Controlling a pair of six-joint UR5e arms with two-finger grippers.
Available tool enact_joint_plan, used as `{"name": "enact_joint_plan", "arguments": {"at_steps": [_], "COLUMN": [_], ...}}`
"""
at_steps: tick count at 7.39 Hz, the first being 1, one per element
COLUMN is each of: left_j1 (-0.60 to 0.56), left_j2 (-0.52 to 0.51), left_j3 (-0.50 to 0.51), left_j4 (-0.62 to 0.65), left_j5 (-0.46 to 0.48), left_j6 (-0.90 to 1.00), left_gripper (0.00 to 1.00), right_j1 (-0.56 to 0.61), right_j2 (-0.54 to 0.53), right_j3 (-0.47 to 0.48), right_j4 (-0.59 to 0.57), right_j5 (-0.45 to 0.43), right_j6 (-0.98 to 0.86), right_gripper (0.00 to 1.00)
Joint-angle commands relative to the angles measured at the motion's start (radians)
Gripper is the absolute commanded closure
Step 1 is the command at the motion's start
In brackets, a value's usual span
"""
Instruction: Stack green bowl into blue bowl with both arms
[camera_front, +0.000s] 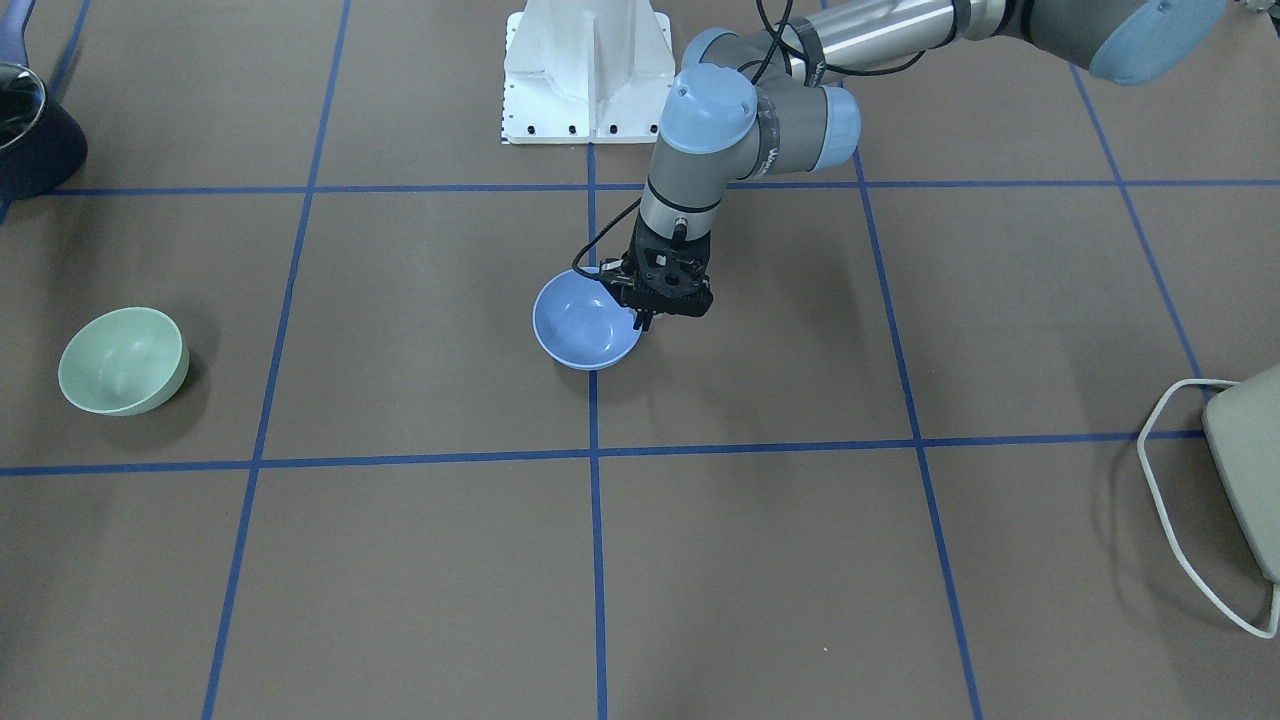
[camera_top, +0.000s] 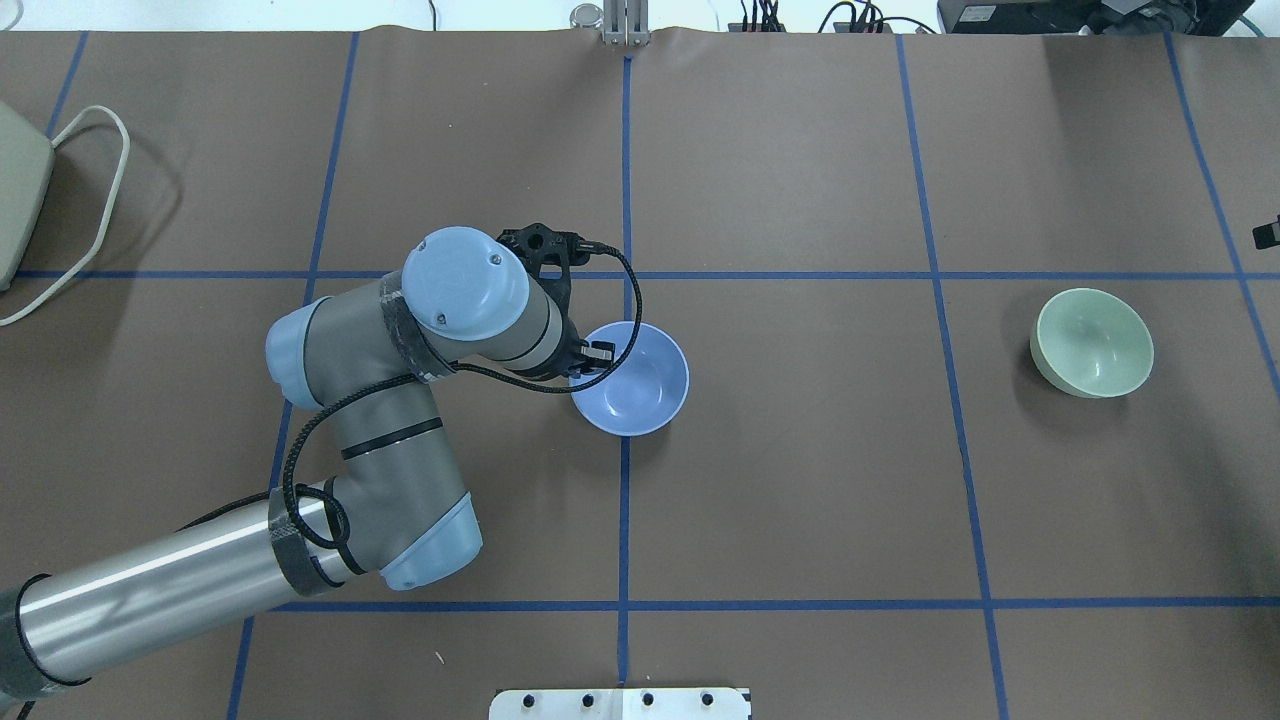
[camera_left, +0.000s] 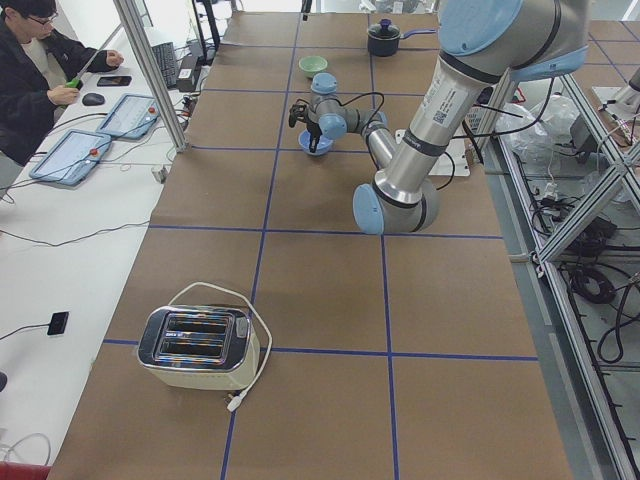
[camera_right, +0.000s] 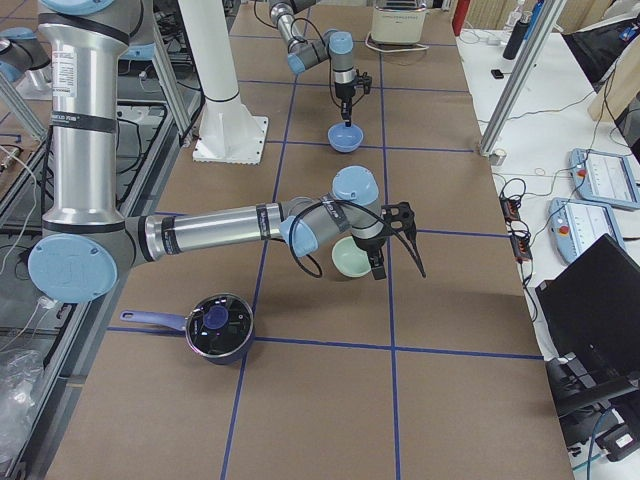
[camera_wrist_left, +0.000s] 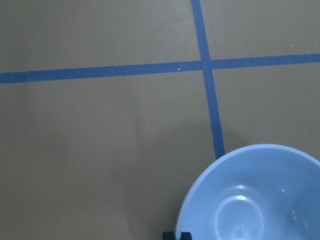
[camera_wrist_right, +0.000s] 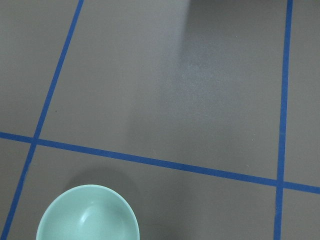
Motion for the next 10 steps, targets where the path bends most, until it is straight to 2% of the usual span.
{"name": "enact_joint_plan", "arguments": {"at_steps": [1, 2, 3, 4, 5, 6, 8, 10], "left_j1": [0.012, -0.008, -0.101, -0.188, -0.309, -0.444, -0.716, -0.944], "left_j2": [0.006, 0.009, 0.023, 0.093, 0.172, 0.228, 0.288, 0.343], "left_j3": [-0.016, -0.046, -0.078, -0.177, -0.260, -0.295, -0.286, -0.269], "left_j4": [-0.001, 0.008, 0.040, 0.104, 0.188, 0.271, 0.427, 0.583], "left_j5": [0.058, 0.017, -0.096, -0.194, -0.254, -0.317, -0.454, -0.459], "left_j6": [0.005, 0.013, 0.052, 0.185, 0.349, 0.562, 0.929, 1.276], "left_gripper": [0.02, 0.01, 0.01, 0.01, 0.01, 0.01, 0.01, 0.01], "right_j1": [0.000, 0.000, 0.000, 0.000, -0.005, -0.018, -0.096, -0.200], "right_j2": [0.000, 0.000, -0.002, -0.008, -0.015, -0.020, -0.020, -0.006], "right_j3": [-0.002, -0.002, -0.002, 0.000, -0.002, 0.000, -0.002, -0.029], "right_j4": [0.000, 0.002, 0.002, 0.002, 0.003, 0.002, -0.012, -0.014], "right_j5": [0.000, 0.000, 0.002, 0.003, 0.003, 0.000, -0.062, -0.138], "right_j6": [0.000, 0.000, 0.000, 0.000, -0.002, -0.002, 0.000, 0.000], "right_gripper": [0.00, 0.00, 0.00, 0.00, 0.00, 0.00, 0.00, 0.00]}}
